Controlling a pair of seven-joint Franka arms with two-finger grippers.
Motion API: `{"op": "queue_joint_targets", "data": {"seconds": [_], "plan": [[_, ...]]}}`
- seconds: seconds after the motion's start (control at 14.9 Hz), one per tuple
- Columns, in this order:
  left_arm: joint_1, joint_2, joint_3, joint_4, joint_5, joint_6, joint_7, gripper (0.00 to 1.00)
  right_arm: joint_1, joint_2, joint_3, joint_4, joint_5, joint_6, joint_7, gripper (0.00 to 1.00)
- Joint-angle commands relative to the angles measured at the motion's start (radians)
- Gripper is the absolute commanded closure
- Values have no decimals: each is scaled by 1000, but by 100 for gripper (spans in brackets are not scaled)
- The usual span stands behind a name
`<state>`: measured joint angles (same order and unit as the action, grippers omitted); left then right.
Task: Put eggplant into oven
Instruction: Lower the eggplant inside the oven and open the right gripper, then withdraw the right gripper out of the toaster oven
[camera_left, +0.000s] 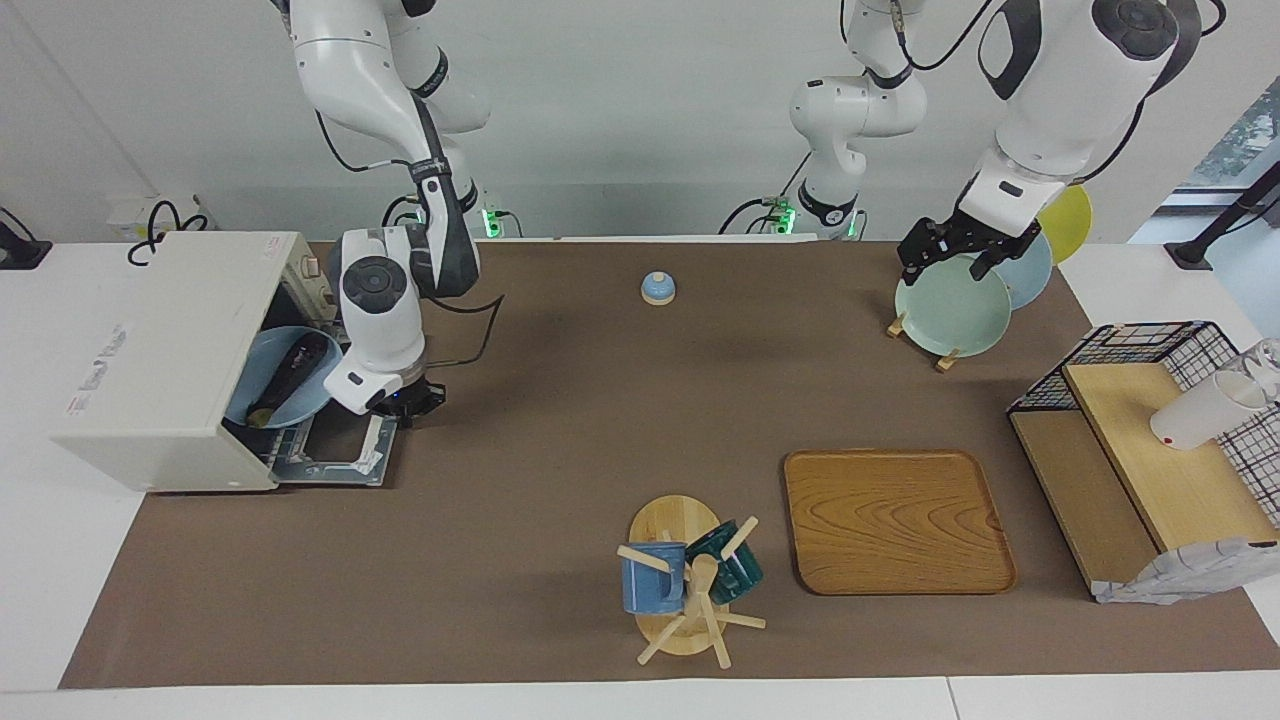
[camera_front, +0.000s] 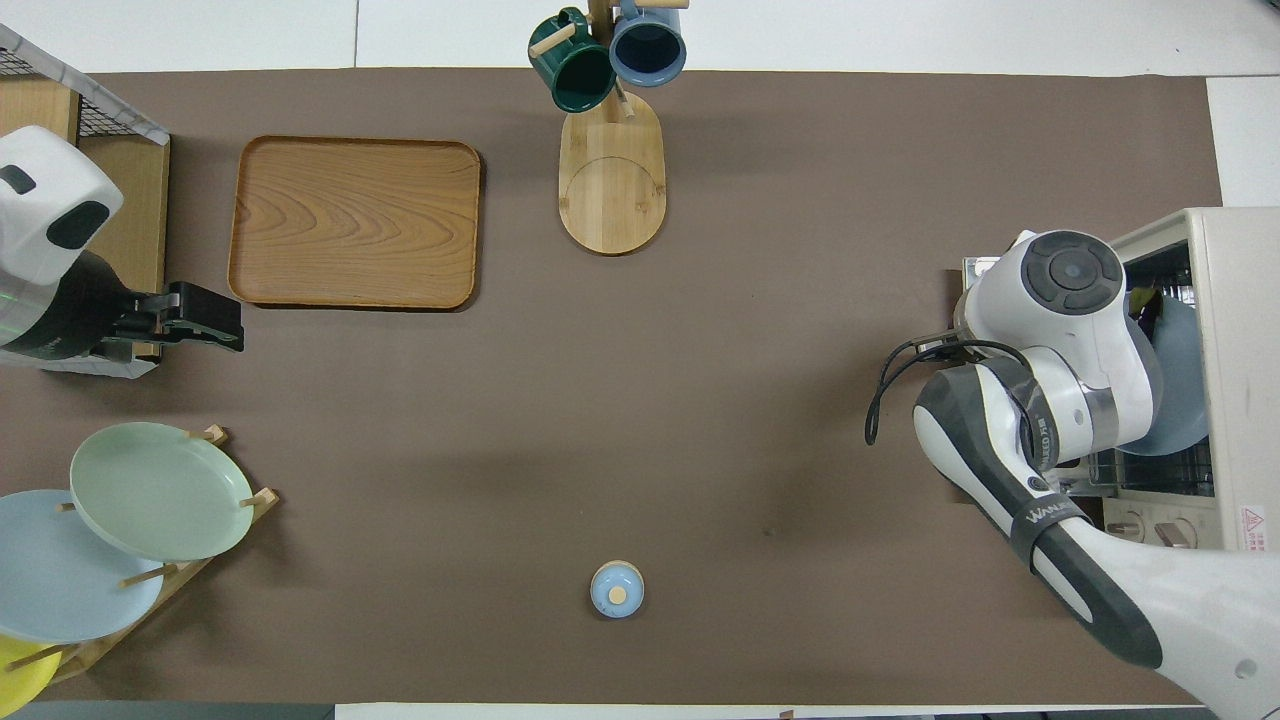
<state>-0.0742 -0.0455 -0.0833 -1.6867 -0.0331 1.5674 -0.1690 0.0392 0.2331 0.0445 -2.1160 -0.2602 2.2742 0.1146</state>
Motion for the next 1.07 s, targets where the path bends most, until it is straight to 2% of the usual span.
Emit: {"op": "queue_joint_targets", "data": {"seconds": [0.0, 0.13, 0.27, 0.47, 0.6, 1.01], "plan": [[-3, -10, 8, 2, -8, -17, 9, 0, -24, -17, 9, -27, -25, 25, 34, 100], [-3, -10, 8, 2, -7, -17, 9, 0, -30, -17, 9, -27, -28, 28, 28, 100], [-3, -11, 8, 2, -7, -17, 9, 0, -19, -15, 9, -4, -83, -1, 20, 100], [-3, -11, 8, 2, -7, -17, 9, 0, -5, -15, 15, 131, -142, -198, -13, 100], [-3, -11, 8, 2, -7, -17, 9, 0, -7, -29, 15, 169, -142, -246, -76, 100], [-3, -11, 8, 2, -7, -17, 9, 0, -31, -118, 11, 189, -126, -341, -197, 100]]}}
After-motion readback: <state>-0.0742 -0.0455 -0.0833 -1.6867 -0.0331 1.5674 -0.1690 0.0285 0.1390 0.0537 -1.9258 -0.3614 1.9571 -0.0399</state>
